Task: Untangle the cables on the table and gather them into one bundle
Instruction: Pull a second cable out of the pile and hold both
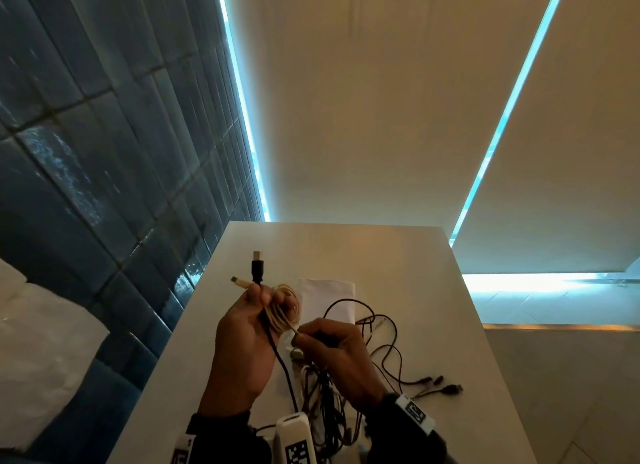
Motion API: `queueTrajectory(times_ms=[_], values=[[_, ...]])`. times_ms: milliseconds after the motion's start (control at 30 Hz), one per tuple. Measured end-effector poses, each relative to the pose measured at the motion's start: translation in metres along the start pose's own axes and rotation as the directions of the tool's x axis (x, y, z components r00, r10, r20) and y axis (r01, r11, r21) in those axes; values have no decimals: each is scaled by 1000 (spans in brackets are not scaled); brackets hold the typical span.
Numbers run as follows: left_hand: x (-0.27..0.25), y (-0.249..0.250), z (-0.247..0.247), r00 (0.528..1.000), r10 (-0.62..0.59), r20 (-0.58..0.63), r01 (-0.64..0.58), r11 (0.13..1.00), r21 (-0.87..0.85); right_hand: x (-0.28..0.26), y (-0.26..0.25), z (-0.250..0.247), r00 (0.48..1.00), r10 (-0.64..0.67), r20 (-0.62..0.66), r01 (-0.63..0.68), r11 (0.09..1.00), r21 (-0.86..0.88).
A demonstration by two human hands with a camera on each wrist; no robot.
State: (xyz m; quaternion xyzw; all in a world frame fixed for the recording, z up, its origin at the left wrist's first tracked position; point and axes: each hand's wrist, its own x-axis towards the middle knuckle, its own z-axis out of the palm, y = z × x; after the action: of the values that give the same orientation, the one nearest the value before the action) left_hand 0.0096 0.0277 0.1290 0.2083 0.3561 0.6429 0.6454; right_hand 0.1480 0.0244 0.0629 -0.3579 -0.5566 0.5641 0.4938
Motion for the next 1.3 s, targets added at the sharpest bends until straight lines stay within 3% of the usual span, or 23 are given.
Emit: queueTrajectory(times_ms=[467,600,867,1000,1100,1200,1300], values=[[-3,1,-5,992,119,41,-121,991,53,-10,65,-27,987,160,9,-157,973,-169],[-2,2,-9,987,146,65,-149,988,36,-14,87,-37,982,184,-40,-188,952,-240],[-1,11,-13,967,157,203,-169,985,43,-25,106,-54,942,311,-128,-335,898,-284],[-3,11,-6,976,171,138,-184,979,86,-24,105,-56,931,333,-151,-365,860,-357],[-3,11,-4,985,159,66,-169,970,173,-18,91,-55,919,322,-229,-381,872,-306],[-2,10,-3,994,111,19,-113,962,247,-7,64,-49,916,236,-324,-322,914,-246],[-2,5,-2,998,60,-5,-56,954,294,4,27,-35,939,168,-302,-211,970,-117]])
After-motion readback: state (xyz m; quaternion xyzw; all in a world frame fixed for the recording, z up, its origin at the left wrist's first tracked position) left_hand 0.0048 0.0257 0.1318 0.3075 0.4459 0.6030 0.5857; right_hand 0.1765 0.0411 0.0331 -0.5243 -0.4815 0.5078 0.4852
